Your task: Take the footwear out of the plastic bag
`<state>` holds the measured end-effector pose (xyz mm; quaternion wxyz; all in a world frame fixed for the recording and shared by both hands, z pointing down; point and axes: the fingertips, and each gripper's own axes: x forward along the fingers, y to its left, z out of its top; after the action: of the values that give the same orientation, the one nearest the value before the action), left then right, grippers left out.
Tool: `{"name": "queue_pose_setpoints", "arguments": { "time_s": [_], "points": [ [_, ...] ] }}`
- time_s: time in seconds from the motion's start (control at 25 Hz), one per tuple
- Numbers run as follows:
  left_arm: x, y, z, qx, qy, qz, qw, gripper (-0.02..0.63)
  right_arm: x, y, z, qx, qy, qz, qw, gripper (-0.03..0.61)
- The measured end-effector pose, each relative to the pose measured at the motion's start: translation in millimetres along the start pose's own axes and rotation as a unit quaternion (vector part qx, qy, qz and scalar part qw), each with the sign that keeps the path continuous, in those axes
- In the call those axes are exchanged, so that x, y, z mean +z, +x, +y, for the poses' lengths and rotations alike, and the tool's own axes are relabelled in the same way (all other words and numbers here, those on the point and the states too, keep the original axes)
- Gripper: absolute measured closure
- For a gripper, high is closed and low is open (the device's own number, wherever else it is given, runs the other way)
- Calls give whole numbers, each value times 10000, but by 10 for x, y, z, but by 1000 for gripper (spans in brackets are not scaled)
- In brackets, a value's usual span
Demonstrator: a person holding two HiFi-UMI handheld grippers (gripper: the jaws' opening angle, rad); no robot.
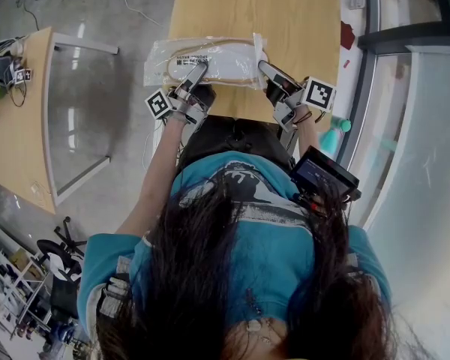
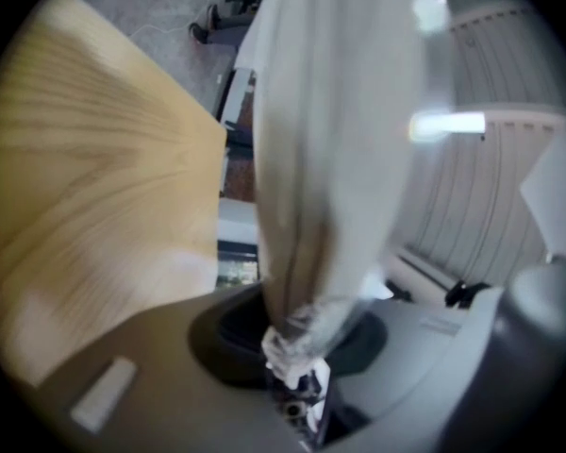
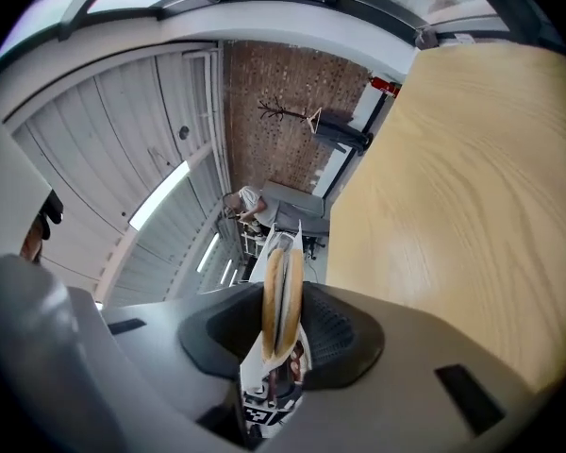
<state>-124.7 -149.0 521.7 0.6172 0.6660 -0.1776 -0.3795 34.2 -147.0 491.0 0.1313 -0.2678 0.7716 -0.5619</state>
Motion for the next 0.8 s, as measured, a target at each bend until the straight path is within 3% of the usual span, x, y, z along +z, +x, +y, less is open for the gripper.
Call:
{"name": "queue_pose_setpoints", "arguments": {
  "time_s": [0.12, 0.24, 0.44, 0.6, 0.68, 0.8],
  "points": [
    [-11, 11, 120, 517, 475, 163, 9974, 521, -17, -30, -119, -386, -30, 74, 9992, 469],
    [36, 68, 211, 784, 718, 238, 9940, 512, -29, -96, -310, -849, 148, 132, 9962, 472],
    [115, 120, 271, 1095, 1117, 457, 9866, 500, -18, -36, -245, -582, 183, 134, 9980, 472],
    [215, 149, 283, 1300, 1277, 239, 9830, 500, 10, -150, -311, -886, 327, 54, 9955, 476],
    [291, 123, 303, 1371, 1289, 73, 9821, 510, 63, -224, -324, -844, 339, -36, 9959, 479],
    [267, 138, 266, 1355, 1412, 336, 9801, 512, 91, -331, -320, -893, 251, -44, 9957, 481]
  ]
}}
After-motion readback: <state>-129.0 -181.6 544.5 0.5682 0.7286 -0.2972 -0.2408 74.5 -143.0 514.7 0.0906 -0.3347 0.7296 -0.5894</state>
